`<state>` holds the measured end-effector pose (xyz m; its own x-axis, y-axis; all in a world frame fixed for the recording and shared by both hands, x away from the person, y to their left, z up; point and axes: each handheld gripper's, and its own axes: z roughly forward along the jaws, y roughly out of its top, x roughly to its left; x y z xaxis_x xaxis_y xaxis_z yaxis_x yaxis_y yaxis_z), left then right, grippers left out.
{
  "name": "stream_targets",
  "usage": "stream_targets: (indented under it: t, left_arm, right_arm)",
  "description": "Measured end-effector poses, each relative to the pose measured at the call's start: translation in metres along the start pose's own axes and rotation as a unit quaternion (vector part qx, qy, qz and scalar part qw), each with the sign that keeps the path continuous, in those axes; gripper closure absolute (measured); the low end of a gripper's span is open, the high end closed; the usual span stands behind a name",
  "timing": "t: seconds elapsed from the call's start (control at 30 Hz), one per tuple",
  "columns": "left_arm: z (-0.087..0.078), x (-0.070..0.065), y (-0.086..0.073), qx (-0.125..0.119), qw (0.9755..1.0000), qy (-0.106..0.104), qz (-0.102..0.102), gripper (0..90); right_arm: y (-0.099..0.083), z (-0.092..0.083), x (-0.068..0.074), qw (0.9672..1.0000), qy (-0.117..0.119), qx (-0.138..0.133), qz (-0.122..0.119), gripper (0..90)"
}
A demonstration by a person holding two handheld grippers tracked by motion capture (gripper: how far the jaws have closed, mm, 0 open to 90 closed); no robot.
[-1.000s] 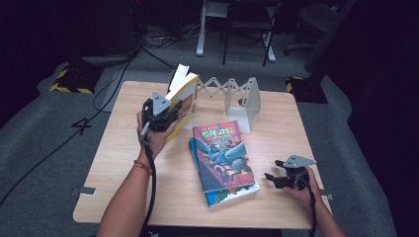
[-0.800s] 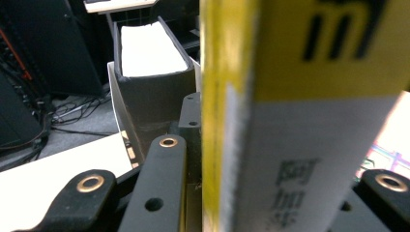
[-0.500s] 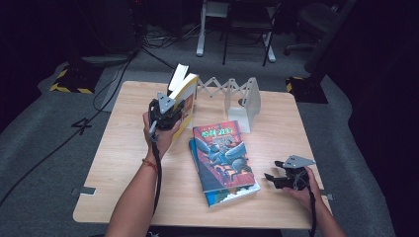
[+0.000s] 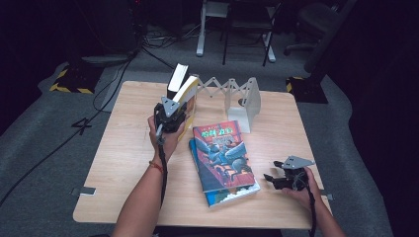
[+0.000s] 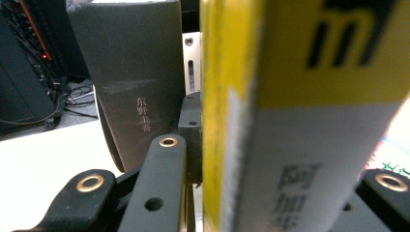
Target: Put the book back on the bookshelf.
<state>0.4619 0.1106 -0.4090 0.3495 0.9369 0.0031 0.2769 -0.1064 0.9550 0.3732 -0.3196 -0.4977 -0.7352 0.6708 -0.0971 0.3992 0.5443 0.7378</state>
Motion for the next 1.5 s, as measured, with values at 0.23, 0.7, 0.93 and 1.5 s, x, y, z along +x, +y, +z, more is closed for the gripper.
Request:
stream_targets:
  t: [0.23,0.7,0.93,1.5]
  left_arm:
    - [0.000,-0.002,-0.008,0.005,1.0000,0.007,-0.004,74.2]
    - [0.008,-0.008,-0.005,0.009,0.9997,0.022,-0.005,74.1]
    - [0.011,-0.005,-0.006,0.012,0.9997,0.012,-0.016,71.3]
    - [-0.008,0.004,-0.021,0.025,0.9997,-0.009,0.000,52.5]
  right_arm:
    - [0.000,0.000,0.000,1.0000,0.000,0.004,0.001,31.4]
    - [-0.001,0.001,0.000,1.0000,0.006,0.007,0.004,31.3]
    - [-0.001,0.001,-0.001,0.9999,0.006,0.009,0.005,31.1]
    - [-0.002,0.000,-0.002,0.9999,0.010,0.010,0.009,31.2]
